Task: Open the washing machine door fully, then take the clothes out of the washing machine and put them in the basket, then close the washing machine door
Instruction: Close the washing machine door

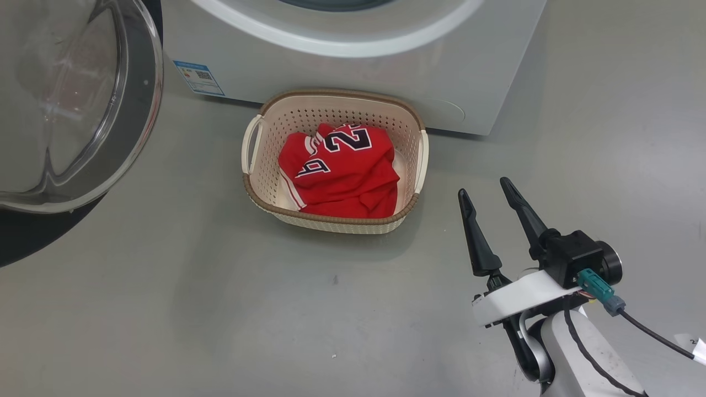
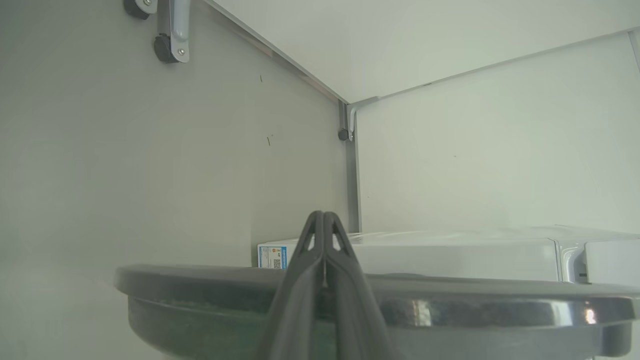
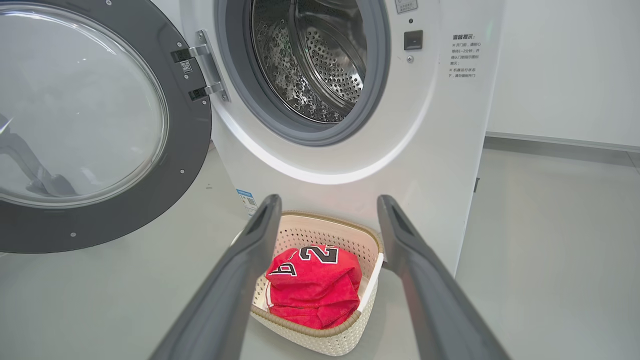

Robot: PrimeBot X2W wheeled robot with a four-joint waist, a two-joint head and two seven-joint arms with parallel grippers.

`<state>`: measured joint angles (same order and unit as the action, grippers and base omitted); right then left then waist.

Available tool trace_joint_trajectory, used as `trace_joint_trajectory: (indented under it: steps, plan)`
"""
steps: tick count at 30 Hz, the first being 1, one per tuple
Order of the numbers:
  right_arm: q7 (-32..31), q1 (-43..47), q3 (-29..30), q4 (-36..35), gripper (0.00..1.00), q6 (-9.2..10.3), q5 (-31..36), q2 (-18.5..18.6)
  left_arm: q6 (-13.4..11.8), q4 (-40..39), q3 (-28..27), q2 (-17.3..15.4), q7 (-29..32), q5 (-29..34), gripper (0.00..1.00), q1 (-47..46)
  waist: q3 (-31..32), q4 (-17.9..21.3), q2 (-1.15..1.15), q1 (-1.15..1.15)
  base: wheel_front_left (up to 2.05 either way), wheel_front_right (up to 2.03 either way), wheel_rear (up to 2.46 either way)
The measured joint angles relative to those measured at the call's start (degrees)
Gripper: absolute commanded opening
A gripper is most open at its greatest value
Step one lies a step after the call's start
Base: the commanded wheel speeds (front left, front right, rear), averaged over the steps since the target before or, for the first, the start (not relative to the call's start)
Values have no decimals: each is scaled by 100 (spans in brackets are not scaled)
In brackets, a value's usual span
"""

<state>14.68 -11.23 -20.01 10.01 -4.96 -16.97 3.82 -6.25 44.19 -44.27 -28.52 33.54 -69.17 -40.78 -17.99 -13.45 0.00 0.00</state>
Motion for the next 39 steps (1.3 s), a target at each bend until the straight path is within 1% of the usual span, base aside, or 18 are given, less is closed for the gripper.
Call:
trace_joint_trajectory:
  steps: [11,25,28,31,39]
  plan:
    - [1,-1,64,94,100,0,-1,-1,266,149,252,-35,661,-78,0,-4,123,-99,0,0,0,0,0]
    - [1,2,64,137,100,-2,-14,-5,712,249,593,11,1648,-193,0,10,360,-165,0,0,0,0,0]
    - [1,2,64,137,100,-2,-21,-7,767,256,617,60,1766,-212,0,13,379,-169,0,0,0,0,0]
    - [1,2,64,136,100,-5,-21,-9,839,281,617,67,1904,-367,0,20,398,-170,0,0,0,0,0]
    - [1,6,73,133,100,-12,-31,-12,1026,256,690,89,2449,-502,0,86,472,-153,0,0,0,0,0]
